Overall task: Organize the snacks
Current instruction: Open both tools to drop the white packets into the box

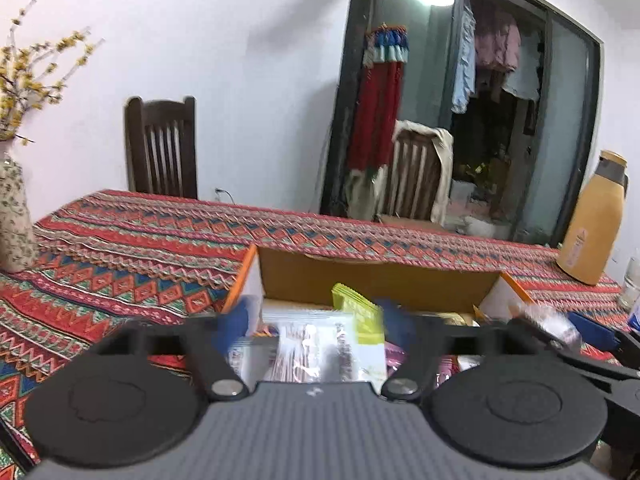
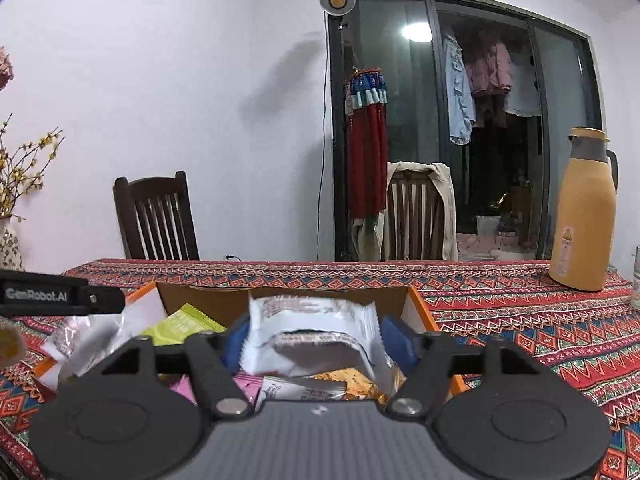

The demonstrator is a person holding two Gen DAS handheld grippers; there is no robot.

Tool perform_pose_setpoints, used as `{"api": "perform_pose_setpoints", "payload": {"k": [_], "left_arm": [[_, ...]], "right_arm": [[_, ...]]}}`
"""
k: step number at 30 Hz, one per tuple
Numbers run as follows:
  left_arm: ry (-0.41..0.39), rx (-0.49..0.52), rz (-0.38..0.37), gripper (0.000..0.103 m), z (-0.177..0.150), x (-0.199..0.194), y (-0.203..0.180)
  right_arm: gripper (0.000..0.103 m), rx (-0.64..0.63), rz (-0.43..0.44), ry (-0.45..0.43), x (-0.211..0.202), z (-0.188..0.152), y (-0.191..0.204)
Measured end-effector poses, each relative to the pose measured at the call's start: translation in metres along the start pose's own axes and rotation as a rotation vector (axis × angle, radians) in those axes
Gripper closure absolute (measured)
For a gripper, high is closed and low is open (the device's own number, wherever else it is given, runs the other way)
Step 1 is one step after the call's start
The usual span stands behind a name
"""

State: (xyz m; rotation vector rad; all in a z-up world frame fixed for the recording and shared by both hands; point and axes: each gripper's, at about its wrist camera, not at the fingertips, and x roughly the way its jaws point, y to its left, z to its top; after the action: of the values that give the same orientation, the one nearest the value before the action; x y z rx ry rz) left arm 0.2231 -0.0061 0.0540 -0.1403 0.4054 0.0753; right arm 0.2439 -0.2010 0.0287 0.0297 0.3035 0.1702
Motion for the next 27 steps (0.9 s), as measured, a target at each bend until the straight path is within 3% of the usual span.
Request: {"api": "perform_pose_setpoints", "payload": {"k": [2,14,23,27], "left_arm": [[-0.037,-0.003,0.019,0.000,0.000,-0.007,-0.001],[-0.068,-0.007,-0.002,0.000,0.002,-0.022,-0.004],[-0.152,0.037,-0.064,0.000,-0.007,-0.088,-0.002],[-0.146,0.055,-0.095,0.000,-0.020,-0.109,0.006]], "right_arm": [[0.000,0.023,-0.006,-0.009,-0.002,-0.001,-0.003],[0.000,0.041,-0.054,-0.048,-0.009,-0.001,-0.008],[0.000,0.026,-0.005,-0.109,-0.072,0.003,-0.003],[0.000,0.013,0.024,-0.109,-0.105,-0.009,-0.001]]}}
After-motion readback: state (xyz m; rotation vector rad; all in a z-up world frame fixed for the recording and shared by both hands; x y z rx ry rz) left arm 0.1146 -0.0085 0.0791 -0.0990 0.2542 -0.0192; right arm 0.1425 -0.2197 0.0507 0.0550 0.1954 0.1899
